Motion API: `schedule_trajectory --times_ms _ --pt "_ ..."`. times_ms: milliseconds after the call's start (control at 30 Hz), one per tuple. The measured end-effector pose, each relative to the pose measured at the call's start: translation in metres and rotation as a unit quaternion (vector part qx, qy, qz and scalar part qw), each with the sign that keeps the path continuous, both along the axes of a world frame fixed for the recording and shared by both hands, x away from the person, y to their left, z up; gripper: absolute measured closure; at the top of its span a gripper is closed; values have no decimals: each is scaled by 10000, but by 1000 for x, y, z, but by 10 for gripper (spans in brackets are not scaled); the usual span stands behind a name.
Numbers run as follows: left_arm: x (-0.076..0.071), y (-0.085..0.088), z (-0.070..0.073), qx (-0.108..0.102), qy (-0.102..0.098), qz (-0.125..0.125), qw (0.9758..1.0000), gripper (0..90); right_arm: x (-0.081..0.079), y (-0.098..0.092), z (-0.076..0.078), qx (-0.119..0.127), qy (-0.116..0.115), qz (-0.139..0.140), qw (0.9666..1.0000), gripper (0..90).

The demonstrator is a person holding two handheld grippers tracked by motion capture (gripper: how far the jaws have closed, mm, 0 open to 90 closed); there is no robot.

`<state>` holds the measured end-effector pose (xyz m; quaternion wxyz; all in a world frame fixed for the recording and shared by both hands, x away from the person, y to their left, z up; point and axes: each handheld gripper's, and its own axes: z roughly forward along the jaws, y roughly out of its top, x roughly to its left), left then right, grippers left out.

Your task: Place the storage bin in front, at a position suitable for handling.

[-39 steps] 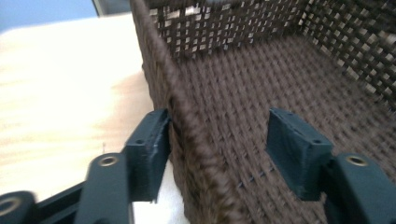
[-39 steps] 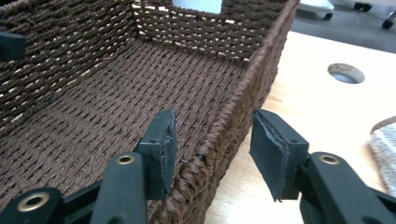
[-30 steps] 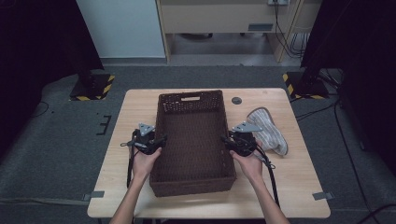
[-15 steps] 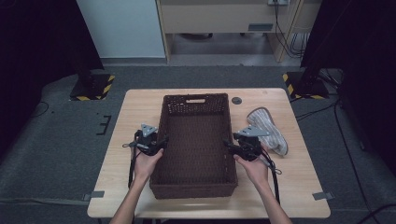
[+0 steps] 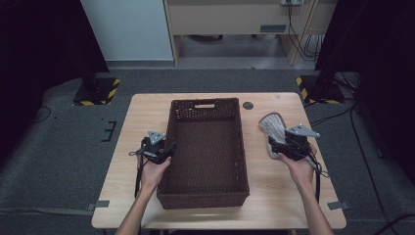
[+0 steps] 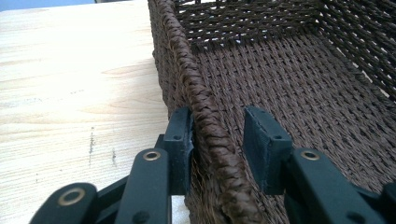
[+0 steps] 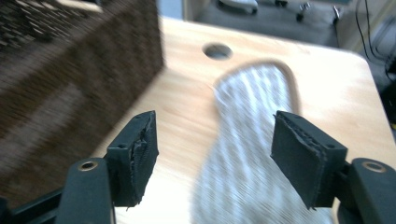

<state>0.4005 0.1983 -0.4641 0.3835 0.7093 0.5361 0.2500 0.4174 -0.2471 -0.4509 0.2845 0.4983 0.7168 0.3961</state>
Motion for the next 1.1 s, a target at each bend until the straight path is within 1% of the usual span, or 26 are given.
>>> schedule_trajectory --times_ms 33,133,200,233,300,367,400,467,533,567,600,633,667,733,833,867,933,1000,1067,1100 --pt "0 0 0 1 7 8 10000 625 1 -4 -3 -26 58 -43 10000 306" --pt "-1 -1 0 7 2 30 10000 631 4 -19 -15 -70 116 -164 9998 305" --pt "0 -1 1 22 15 30 10000 637 8 -27 -25 -63 246 -277 9993 308" --pt "0 -1 1 11 18 32 10000 638 10 -29 -27 -94 259 -286 9992 310" --pt "-1 -1 0 16 13 32 10000 639 15 -33 -33 -130 374 -263 9989 323" --pt "-1 -1 0 -5 -4 50 10000 640 19 -33 -40 -117 478 -292 9984 353" --pt "-1 -1 0 11 1 40 10000 642 20 -34 -43 -187 526 -265 9981 369" --pt "-2 -1 0 -41 -17 79 10000 650 22 -34 -47 -333 595 -237 9974 436" --pt "-2 0 -1 -72 -20 103 9999 655 22 -34 -48 -355 655 -217 9970 513" --pt "-2 0 -1 -62 -14 97 9999 659 21 -34 -48 -323 696 -167 9969 567" --pt "-3 0 -1 -68 -13 98 9999 660 20 -33 -49 -347 731 -113 9967 598" --pt "-3 -1 -1 -76 -24 116 9999 660 20 -32 -49 -388 766 -90 9963 621" --pt "-4 -2 -1 -72 -22 115 9999 663 18 -31 -50 -495 806 -23 9955 648" --pt "-5 -2 0 -48 -13 108 9999 663 16 -29 -50 -508 871 43 9949 681" --pt "-9 -4 0 -14 -11 106 9999 664 9 -29 -47 -465 936 108 9945 702" --pt "-10 -4 0 -33 -17 118 9999 664 6 -29 -47 -468 951 127 9943 704" --pt "-12 -5 0 0 -19 113 9999 664 -1 -30 -46 -468 1000 175 9937 704" --pt "-15 -5 0 14 -15 100 9999 662 -7 -30 -45 -496 993 146 9937 698" --pt "-19 -5 0 18 -11 98 9999 658 -11 -32 -45 -452 1055 133 9933 692" --pt "-20 -5 0 23 -10 99 9999 658 -14 -31 -46 -454 1030 104 9936 688"
